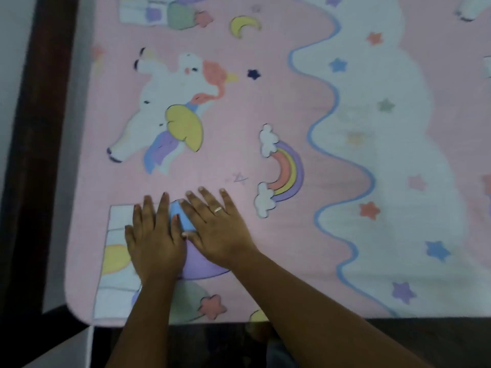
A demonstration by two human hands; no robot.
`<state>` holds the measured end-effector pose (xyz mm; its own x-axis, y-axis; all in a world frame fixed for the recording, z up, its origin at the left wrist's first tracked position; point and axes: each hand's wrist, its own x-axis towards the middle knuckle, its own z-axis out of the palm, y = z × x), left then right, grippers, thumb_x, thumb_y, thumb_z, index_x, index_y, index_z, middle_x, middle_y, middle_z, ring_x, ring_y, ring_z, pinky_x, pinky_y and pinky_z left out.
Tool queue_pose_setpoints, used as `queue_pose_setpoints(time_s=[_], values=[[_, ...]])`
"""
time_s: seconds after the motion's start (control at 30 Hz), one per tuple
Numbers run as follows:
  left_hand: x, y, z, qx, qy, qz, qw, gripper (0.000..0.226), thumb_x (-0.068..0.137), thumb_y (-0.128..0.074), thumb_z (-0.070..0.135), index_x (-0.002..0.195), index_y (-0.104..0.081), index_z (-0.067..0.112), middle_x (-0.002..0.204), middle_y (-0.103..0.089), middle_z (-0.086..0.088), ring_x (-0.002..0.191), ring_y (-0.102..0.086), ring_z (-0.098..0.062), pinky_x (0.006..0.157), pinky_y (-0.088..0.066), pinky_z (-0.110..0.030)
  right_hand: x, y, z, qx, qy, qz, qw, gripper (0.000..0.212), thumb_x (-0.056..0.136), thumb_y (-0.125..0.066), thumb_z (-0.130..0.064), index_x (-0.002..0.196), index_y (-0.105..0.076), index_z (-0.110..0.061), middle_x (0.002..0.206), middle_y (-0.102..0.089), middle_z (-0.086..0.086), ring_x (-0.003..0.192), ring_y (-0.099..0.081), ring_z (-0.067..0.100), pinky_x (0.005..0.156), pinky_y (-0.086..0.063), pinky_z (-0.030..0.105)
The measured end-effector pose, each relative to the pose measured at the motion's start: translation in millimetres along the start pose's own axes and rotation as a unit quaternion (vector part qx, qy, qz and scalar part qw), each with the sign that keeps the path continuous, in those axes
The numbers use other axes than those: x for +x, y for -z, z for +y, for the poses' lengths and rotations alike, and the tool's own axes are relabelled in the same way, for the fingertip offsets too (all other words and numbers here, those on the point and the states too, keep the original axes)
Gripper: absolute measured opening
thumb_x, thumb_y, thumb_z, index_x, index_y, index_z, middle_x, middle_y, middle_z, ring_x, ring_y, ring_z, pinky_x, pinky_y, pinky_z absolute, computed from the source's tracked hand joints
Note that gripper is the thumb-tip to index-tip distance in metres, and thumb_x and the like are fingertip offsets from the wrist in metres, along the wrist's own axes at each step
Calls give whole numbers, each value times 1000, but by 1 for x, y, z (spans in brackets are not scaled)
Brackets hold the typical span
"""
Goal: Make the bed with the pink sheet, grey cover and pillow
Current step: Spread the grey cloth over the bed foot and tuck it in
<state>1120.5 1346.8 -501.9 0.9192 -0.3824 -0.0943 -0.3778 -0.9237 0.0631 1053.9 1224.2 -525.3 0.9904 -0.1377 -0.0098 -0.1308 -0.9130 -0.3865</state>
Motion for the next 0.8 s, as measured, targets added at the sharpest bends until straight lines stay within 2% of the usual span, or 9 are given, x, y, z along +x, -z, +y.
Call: queue_pose_setpoints(time_s=[0.13, 0.3, 0.43, 0.5, 0.57, 0.63, 0.7, 0.73, 0.8], values=[[-6, 5, -39, -13, 57, 14, 998, 50, 97, -27, 32, 147, -32, 26, 154, -28, -9, 142, -22, -30, 110, -19, -55, 12, -11, -49, 5, 7, -37, 999, 53, 96, -29, -45, 143, -42, -25, 150, -38, 2, 141, -30, 25, 114, -21, 52], [-29, 13, -87, -50, 81, 41, 995, 48, 99, -34, 22, 147, -32, 26, 155, -27, -9, 143, -20, -29, 111, -17, -53, 13, -21, -106, 19, 47, -91, 995, 55, 95, -22, -40, 144, -40, -24, 152, -35, 0, 142, -26, 23, 117, -12, 51], [-53, 18, -116, -127, 117, 43, 984, 53, 97, -26, 35, 149, -29, 23, 157, -22, -5, 143, -18, -28, 112, -19, -47, 6, -24, -145, 62, 119, -104, 986, 54, 91, -31, -29, 142, -42, -17, 151, -37, 2, 141, -29, 23, 117, -12, 50], [-61, 18, -124, -162, 119, 30, 979, 54, 99, -30, 32, 150, -23, 17, 157, -19, -6, 144, -17, -27, 113, -19, -41, 0, -19, -160, 168, 159, -110, 967, 58, 85, -45, -11, 143, -40, -12, 150, -39, 7, 139, -33, 24, 117, -12, 46], [-63, 21, -127, -163, 126, 27, 978, 51, 101, -37, 16, 149, -23, 9, 156, -21, -12, 143, -21, -29, 114, -21, -40, -9, -2, -169, 334, 125, -133, 925, 68, 78, -46, 6, 144, -39, -8, 149, -39, 11, 135, -36, 26, 115, -23, 38], [-60, 25, -118, -159, 119, 53, 979, 45, 101, -37, 12, 145, -31, 3, 151, -31, -17, 140, -27, -32, 115, -24, -46, -14, 13, -162, 401, 77, -106, 907, 66, 78, -45, 8, 143, -42, -7, 147, -42, 10, 133, -38, 23, 108, -30, 27], [-55, 30, -95, -174, 107, 85, 975, 47, 96, -40, 9, 143, -37, 4, 150, -34, -16, 140, -27, -32, 114, -20, -51, -13, 22, -135, 369, 68, -24, 927, 58, 79, -46, 2, 137, -49, -4, 141, -49, 12, 130, -39, 22, 111, -24, 21], [-53, 32, -80, -183, 101, 88, 974, 53, 90, -44, 5, 143, -38, 6, 151, -33, -14, 141, -25, -32, 113, -17, -52, -9, 25, -115, 327, 58, 16, 943, 56, 79, -45, 0, 135, -50, -3, 140, -50, 14, 130, -41, 24, 113, -20, 23], [-49, 30, -43, -192, 65, 79, 976, 60, 86, -47, 2, 144, -37, 11, 153, -29, -12, 141, -23, -31, 112, -15, -54, -6, 24, -63, 174, 8, 63, 983, 56, 81, -46, -8, 136, -49, -8, 142, -49, 10, 130, -43, 27, 112, -26, 36]])
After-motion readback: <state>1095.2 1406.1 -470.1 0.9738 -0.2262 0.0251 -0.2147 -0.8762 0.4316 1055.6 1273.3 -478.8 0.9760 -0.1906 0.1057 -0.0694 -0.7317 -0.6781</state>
